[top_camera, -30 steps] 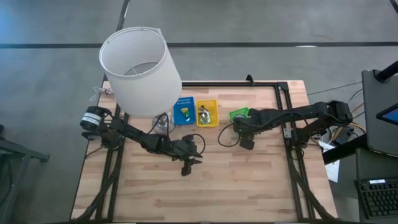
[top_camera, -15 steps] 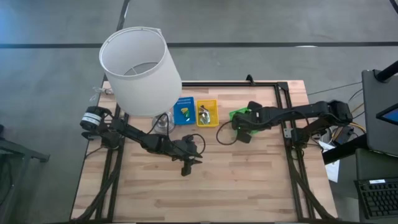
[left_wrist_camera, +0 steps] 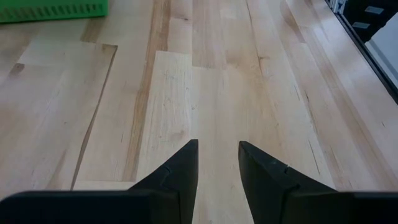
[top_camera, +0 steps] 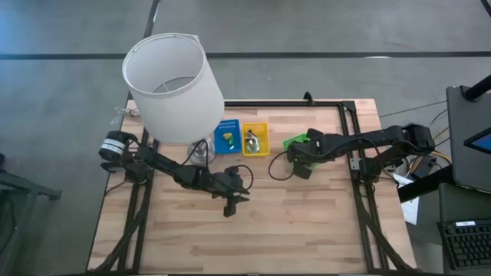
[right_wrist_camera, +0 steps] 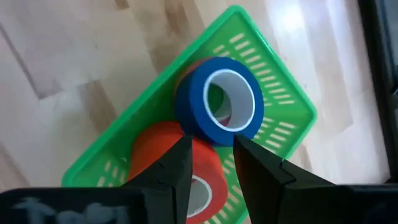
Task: Pick and place Stapler, Stapler remover, tape
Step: Put the red tape into the green bin
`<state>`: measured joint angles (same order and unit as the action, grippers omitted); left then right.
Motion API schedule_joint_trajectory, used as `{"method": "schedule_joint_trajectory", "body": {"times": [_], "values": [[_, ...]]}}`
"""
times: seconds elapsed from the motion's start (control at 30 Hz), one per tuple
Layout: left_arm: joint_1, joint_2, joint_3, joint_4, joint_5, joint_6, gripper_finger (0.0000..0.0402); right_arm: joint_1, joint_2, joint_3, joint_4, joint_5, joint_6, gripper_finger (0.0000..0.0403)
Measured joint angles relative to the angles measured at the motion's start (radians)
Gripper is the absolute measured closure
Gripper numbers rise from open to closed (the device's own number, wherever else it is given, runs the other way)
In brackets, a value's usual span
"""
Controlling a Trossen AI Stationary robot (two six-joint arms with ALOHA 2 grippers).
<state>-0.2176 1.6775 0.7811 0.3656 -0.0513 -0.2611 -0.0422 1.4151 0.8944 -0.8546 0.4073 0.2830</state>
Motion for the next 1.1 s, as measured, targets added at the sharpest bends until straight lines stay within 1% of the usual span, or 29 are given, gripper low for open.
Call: {"method": "schedule_joint_trajectory", "body": {"times": [0.3, 0.57, 0.8, 1.1], "values": [[0.0, 0.0, 0.0, 0.0, 0.0, 0.0, 0.0284, 0.0, -0.001, 0.011, -0.063, -0.017, 0.01, 0.0305], [0.0, 0.0, 0.0, 0.0, 0.0, 0.0, 0.0284, 0.003, -0.002, 0.016, -0.146, -0.039, 0.081, 0.0317], [0.0, 0.0, 0.0, 0.0, 0.0, -0.002, 0.0284, 0.006, -0.002, 0.016, -0.152, -0.045, 0.084, 0.0325], [0.0, 0.0, 0.0, 0.0, 0.0, -0.003, 0.0284, 0.012, -0.016, 0.016, -0.156, -0.042, 0.081, 0.0316]]}}
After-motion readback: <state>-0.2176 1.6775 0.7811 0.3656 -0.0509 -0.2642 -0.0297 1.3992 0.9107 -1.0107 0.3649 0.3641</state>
